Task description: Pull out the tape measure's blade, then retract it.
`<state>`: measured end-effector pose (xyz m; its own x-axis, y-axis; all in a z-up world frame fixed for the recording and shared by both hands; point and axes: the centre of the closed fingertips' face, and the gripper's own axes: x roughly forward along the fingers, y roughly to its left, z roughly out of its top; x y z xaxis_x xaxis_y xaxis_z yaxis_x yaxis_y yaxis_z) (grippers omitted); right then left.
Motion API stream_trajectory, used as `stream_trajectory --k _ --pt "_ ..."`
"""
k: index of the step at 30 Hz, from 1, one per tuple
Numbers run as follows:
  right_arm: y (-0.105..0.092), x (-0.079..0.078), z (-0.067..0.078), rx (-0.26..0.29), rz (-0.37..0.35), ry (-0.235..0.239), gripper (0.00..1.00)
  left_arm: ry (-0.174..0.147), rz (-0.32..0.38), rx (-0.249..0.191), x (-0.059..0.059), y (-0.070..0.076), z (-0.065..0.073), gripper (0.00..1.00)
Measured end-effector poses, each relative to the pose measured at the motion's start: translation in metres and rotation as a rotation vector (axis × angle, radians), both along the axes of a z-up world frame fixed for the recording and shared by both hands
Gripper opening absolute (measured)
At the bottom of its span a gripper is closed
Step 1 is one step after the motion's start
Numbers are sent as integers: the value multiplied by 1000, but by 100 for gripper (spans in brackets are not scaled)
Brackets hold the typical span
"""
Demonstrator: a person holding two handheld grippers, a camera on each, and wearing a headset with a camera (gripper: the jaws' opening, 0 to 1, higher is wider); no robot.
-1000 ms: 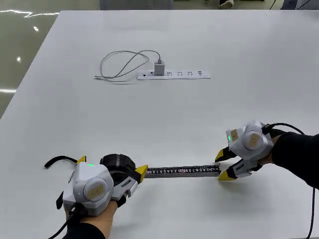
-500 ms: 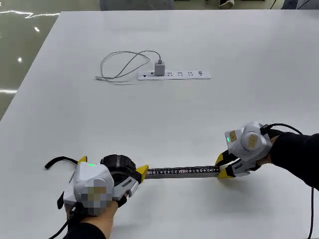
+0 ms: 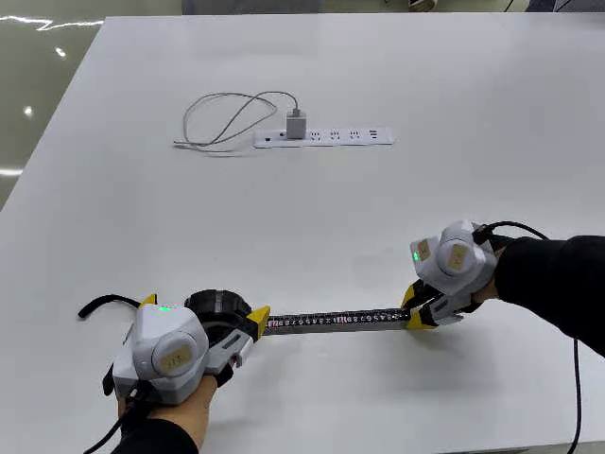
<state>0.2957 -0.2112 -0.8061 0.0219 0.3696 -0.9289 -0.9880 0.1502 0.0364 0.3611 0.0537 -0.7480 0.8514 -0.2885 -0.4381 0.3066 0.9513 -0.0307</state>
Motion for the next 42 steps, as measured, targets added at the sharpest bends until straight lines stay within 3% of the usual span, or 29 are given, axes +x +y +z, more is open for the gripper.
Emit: stream_trajectory --k 3,7,12,17,25,29,36,42 --pt "0 0 0 -11 -65 2 11 10 3 -6 1 -1 -3 87" --pt "1 -1 0 -15 -35 -13 11 21 -7 -8 1 -5 -7 79" --pt "1 1 1 17 -97 1 11 41 -5 -3 2 -6 -14 75" --pt "3 -1 0 -7 -73 -7 11 59 2 -12 1 -8 -16 71" --pt "3 1 -1 -34 -105 6 11 53 11 -2 6 -8 -14 67" --pt "3 1 -1 -59 -94 8 11 68 21 3 7 -6 -16 65" --pt "2 2 -1 -44 -136 31 10 87 -4 27 6 -7 -18 64" --pt "2 1 -1 -40 -142 20 10 74 -22 54 5 -8 -19 63"
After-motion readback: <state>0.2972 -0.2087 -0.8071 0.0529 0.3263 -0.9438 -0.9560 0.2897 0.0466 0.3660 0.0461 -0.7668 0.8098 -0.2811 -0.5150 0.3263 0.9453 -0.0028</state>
